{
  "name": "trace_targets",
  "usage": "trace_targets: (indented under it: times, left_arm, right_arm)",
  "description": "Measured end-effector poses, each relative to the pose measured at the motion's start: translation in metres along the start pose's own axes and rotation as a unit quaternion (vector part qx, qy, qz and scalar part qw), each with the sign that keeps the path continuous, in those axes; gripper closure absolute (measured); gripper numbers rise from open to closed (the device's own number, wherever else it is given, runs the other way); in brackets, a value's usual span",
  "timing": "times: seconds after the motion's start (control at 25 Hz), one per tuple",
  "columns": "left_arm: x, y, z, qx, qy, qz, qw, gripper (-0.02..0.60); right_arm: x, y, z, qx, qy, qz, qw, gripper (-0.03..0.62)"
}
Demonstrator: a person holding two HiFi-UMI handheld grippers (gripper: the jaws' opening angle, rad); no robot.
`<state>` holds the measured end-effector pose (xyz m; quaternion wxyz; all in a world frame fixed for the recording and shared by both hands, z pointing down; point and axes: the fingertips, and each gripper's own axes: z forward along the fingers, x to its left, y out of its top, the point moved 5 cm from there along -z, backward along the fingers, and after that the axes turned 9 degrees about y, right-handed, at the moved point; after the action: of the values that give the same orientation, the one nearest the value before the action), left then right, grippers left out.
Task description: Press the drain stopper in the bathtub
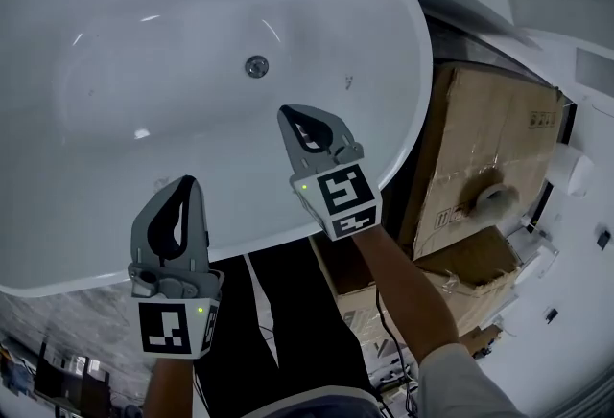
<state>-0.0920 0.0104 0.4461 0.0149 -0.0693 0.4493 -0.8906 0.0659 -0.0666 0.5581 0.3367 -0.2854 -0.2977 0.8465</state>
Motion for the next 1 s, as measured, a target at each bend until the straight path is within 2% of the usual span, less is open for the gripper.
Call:
trace_targets:
  times: [0.56,1.0]
  left_arm:
    - [0.025,-0.034,0.055,0.006,-0.011,-0.010,0.9999,0.581]
    - [0.033,-0.066,0.078,0.034,-0.015,0.002,0.9993,0.581]
  right_arm:
    - [-0.034,-0.057,0.088,0.070,0.009,-0.016,0.997,0.595]
    - [-0.053,-0.097,0.146,0.087,0.020,0.008,0.996,0.595]
